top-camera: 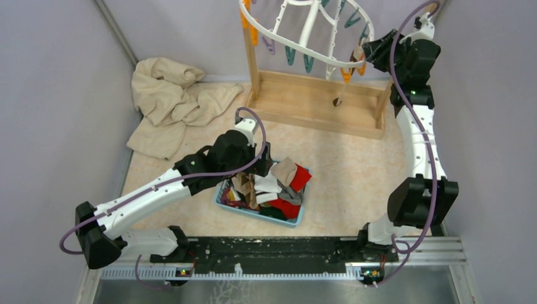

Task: Remove the socks clipped to the hanger
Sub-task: Adjust the hanger on the clothesline.

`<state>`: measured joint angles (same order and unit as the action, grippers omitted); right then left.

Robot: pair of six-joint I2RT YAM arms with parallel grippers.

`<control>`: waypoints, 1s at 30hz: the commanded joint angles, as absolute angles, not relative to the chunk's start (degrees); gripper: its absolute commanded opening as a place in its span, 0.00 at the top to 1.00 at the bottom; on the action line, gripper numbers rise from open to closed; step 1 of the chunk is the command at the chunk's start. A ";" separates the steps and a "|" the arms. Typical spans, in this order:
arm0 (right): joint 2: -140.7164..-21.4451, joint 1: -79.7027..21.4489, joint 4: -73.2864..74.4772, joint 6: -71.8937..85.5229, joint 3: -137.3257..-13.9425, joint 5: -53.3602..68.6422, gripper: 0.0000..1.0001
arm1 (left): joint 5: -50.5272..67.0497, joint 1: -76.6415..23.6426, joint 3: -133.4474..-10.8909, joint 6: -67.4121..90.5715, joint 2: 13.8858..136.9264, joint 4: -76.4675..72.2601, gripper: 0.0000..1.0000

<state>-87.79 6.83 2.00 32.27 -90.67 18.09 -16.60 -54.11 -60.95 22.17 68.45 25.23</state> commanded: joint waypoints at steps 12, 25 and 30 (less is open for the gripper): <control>-79.62 2.06 19.97 16.32 -99.59 16.74 0.55 | -14.39 -53.72 -62.46 20.83 69.08 22.13 0.01; -76.38 0.67 26.82 14.73 -101.66 18.65 0.55 | -13.25 -53.73 -62.36 20.48 69.93 20.67 0.01; -77.43 -5.66 28.86 13.68 -103.62 17.07 0.55 | -12.88 -53.77 -62.05 20.54 69.99 20.24 0.01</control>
